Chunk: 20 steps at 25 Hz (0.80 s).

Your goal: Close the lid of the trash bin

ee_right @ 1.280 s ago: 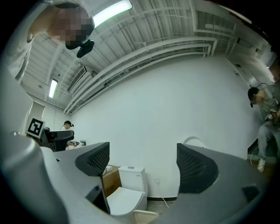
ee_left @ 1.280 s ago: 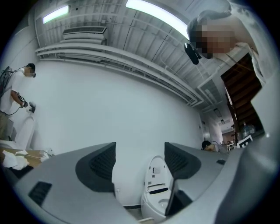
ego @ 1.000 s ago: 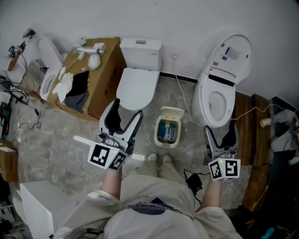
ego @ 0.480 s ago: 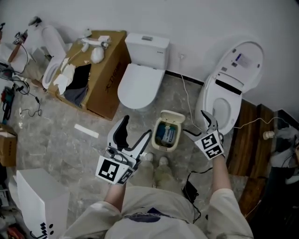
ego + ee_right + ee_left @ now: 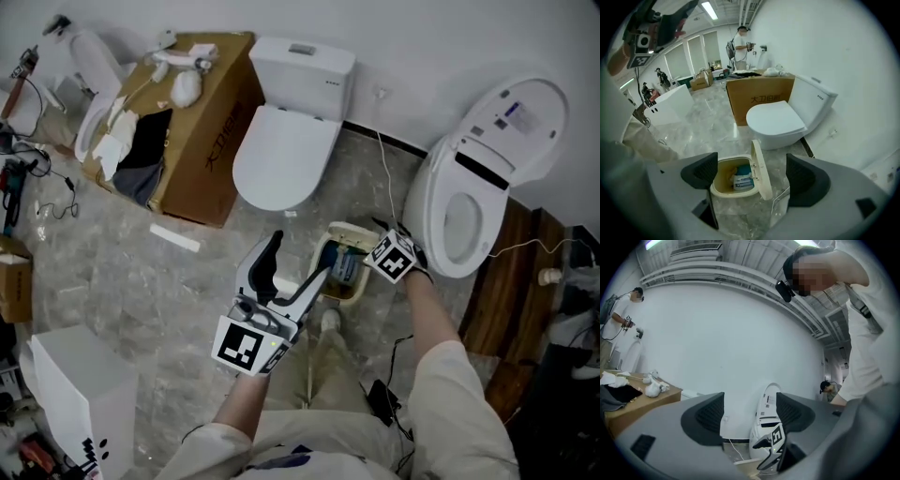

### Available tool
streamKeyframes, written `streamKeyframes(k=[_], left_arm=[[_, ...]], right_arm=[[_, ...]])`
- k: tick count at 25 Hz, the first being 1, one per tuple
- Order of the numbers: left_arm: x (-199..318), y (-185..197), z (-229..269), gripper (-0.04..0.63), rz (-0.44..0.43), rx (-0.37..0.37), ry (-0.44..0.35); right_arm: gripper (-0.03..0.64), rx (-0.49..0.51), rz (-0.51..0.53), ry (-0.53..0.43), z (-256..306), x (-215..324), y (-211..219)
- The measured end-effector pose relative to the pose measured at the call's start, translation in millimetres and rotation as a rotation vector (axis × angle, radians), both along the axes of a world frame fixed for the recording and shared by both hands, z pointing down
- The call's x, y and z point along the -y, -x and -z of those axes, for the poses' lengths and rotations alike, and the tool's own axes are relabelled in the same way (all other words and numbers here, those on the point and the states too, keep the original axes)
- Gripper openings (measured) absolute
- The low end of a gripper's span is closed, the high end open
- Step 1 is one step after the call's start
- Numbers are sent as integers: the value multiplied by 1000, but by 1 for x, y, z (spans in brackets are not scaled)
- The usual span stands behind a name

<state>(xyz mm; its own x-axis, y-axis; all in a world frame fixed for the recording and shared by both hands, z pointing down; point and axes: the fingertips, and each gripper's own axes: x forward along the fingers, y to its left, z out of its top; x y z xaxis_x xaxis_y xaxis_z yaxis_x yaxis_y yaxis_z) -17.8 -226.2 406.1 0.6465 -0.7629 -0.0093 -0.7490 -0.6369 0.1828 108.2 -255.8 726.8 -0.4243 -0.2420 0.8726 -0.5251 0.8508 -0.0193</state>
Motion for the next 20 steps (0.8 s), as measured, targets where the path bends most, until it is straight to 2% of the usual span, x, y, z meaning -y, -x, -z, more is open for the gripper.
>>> streamKeyframes(k=[4, 9, 15, 20], left_arm=[[25, 2, -18, 325, 17, 11, 5], [44, 10, -44, 325, 45, 20, 48], [67, 12, -54, 324, 61, 20, 44], [75, 10, -58, 324, 50, 38, 48]], right_arm=[[459, -76, 69, 107, -53, 6, 3], [454, -124, 115, 185, -95, 2, 3], [425, -133, 161, 217, -112, 0, 8], [400, -106, 145, 181, -113, -6, 12]])
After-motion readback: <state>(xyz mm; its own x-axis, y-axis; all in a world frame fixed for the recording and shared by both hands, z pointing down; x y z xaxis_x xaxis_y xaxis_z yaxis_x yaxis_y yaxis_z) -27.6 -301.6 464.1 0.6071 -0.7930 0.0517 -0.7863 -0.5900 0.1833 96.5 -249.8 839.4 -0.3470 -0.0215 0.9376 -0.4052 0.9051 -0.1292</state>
